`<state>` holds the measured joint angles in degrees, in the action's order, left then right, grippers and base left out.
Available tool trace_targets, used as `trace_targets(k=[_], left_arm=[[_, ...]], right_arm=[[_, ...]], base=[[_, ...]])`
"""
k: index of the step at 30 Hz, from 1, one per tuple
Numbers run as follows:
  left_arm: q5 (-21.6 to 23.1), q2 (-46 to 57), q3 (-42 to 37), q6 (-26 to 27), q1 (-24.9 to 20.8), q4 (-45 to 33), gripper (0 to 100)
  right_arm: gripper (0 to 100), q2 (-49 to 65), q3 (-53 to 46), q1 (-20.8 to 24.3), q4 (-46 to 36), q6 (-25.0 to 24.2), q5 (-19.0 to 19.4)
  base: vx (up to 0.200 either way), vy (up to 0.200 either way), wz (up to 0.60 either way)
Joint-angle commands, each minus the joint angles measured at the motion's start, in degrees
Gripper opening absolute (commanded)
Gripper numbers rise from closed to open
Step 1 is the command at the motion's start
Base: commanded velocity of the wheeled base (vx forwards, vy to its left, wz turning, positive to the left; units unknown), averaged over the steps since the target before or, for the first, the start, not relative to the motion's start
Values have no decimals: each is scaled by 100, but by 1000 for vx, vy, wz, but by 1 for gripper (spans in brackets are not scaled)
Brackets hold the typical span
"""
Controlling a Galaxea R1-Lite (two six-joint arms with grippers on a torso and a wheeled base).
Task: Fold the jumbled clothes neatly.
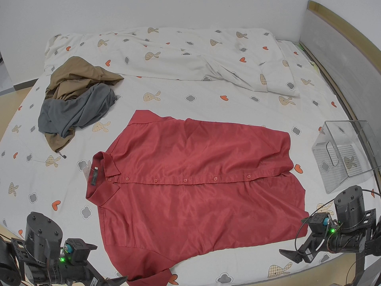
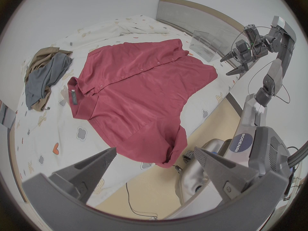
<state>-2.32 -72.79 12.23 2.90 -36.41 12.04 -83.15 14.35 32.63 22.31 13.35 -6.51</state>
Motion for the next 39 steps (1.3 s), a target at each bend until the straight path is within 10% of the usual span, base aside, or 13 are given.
trace_targets(k=[1, 19, 29, 39], left_arm=[[-23, -455, -10, 176, -24, 307, 100], [-41, -886, -36, 255, 170, 975, 100], [-58, -1132, 834, 176, 1224, 1327, 100], [-146, -1334, 1247, 351, 1769, 1336, 100]], right_arm=[[100, -34, -2, 15, 2, 1, 1], [100, -131, -2, -3, 10, 1, -8], [100, 317, 130, -1400, -16, -131, 537], [100, 2479, -864, -2727, -78, -3515, 2295]], base=[[0, 0, 0], [0, 0, 0], [0, 0, 0], [0, 0, 0]])
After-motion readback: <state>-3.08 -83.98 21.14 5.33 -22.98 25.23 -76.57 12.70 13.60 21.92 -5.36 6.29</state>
